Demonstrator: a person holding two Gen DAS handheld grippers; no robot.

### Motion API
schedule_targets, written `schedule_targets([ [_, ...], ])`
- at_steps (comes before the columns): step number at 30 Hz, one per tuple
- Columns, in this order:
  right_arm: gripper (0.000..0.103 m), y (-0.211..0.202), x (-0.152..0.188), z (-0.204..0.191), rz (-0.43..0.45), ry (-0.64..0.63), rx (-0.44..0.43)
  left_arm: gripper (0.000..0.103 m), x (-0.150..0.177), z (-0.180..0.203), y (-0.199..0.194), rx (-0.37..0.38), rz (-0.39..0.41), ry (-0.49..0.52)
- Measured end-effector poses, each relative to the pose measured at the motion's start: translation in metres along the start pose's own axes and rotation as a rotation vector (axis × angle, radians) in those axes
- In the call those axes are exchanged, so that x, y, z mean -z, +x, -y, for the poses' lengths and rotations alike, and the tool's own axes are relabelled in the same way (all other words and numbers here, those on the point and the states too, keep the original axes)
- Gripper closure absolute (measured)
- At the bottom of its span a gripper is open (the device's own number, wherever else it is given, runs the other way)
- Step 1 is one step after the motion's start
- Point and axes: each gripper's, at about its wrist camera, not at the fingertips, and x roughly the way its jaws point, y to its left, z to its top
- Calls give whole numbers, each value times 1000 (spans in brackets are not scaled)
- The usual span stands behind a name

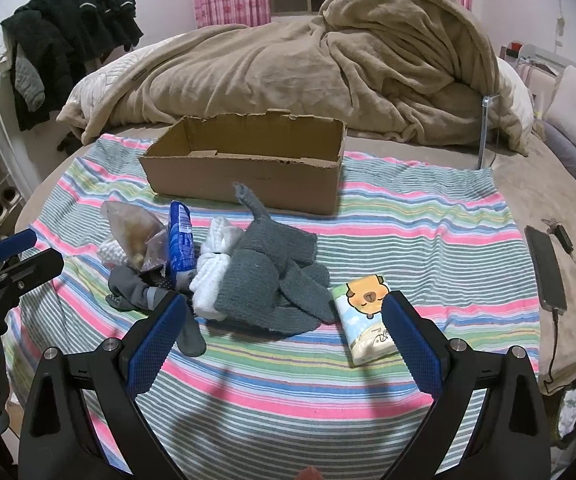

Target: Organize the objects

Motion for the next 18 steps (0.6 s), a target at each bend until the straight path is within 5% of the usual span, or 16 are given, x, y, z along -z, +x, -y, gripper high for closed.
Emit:
schedule_targets([
  [18,4,0,0,-2,-14,6,-3,0,2,2,-1,-1,0,5],
])
